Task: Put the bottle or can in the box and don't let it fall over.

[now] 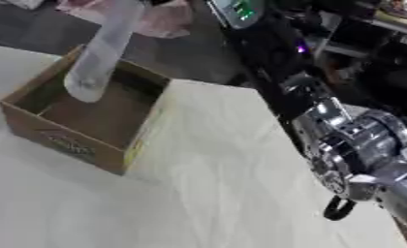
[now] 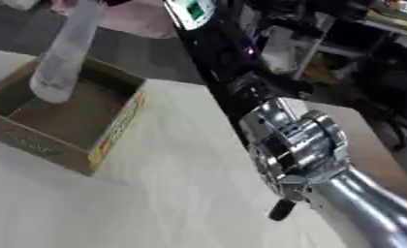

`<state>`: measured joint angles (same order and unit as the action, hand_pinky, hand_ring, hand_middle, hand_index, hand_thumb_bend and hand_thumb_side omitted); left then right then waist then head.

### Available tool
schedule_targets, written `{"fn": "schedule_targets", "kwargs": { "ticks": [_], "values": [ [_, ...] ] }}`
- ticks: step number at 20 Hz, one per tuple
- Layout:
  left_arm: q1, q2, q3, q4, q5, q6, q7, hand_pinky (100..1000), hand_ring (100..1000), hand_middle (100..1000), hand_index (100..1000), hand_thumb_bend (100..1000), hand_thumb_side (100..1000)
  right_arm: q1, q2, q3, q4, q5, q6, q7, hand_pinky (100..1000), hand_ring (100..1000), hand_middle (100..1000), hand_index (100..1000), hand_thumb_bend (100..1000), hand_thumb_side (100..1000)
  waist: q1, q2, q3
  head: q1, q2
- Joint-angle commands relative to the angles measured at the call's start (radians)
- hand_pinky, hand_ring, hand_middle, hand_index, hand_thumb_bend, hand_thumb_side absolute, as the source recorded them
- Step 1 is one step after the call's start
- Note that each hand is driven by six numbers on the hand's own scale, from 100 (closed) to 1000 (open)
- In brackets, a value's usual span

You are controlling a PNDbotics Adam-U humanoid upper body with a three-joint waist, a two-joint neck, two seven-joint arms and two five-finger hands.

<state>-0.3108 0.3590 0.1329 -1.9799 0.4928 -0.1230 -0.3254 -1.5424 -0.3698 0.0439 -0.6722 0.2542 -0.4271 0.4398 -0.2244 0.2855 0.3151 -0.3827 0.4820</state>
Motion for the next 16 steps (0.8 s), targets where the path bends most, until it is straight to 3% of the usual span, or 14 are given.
{"fn": "schedule_targets", "kwargs": {
  "ticks": [1,3,4,6,7,9,11,12,14,16],
  "values": [
    [-0.014,0.007,0.001,-0.02,0.0,-0.002,-0.004,601,655,624,881,151,782,-0.012,-0.008,-0.002,0.002,0.031,-0.015,-0.01,100,652,265,456,104,100,0.01,-0.013,0.001,-0.007,-0.001],
    [-0.017,0.006,0.001,-0.02,-0.001,-0.001,-0.004,601,655,624,881,151,782,-0.004,-0.003,0.001,0.013,0.058,-0.024,-0.011,100,710,312,499,100,100,0.008,-0.01,0.002,-0.007,0.004],
    [-0.017,0.006,0.001,-0.02,-0.001,0.0,-0.004,601,655,624,881,152,783,0.0,-0.002,0.005,0.017,0.075,-0.031,-0.007,100,790,389,565,100,100,0.007,-0.009,0.003,-0.007,0.006],
    [-0.018,0.005,0.003,-0.02,-0.004,0.001,-0.004,600,654,623,881,152,784,0.008,-0.002,0.008,0.026,0.109,-0.046,0.011,131,817,414,600,164,100,0.005,-0.005,0.004,-0.005,0.012],
    [-0.018,0.004,0.003,-0.02,-0.005,0.001,-0.004,600,654,623,881,152,785,0.011,-0.002,0.009,0.028,0.126,-0.056,0.02,195,849,444,625,211,100,0.004,-0.003,0.003,-0.004,0.014],
    [-0.018,0.004,0.004,-0.02,-0.008,0.002,-0.004,600,654,623,881,152,785,0.015,-0.001,0.009,0.032,0.154,-0.078,0.041,419,980,552,696,329,100,0.003,-0.001,0.001,0.0,0.02],
    [-0.019,0.004,0.003,-0.02,-0.01,0.002,-0.005,600,653,622,882,152,785,0.017,0.0,0.01,0.034,0.17,-0.109,0.078,640,1000,744,803,450,103,0.002,0.002,-0.001,0.007,0.025],
    [-0.019,0.004,0.003,-0.02,-0.011,0.002,-0.005,600,653,622,882,152,786,0.017,0.0,0.01,0.034,0.175,-0.127,0.096,731,1000,821,855,469,178,0.002,0.002,-0.002,0.008,0.028],
    [-0.019,0.003,0.003,-0.02,-0.013,0.003,-0.006,600,653,622,882,151,786,0.02,-0.003,0.009,0.034,0.188,-0.155,0.124,811,1000,913,912,423,259,0.002,0.004,-0.004,0.01,0.033],
    [-0.02,0.003,0.004,-0.02,-0.014,0.002,-0.006,600,653,622,882,151,786,0.023,-0.005,0.009,0.036,0.203,-0.176,0.142,837,1000,950,938,385,298,0.002,0.005,-0.005,0.011,0.038]
  ]
}}
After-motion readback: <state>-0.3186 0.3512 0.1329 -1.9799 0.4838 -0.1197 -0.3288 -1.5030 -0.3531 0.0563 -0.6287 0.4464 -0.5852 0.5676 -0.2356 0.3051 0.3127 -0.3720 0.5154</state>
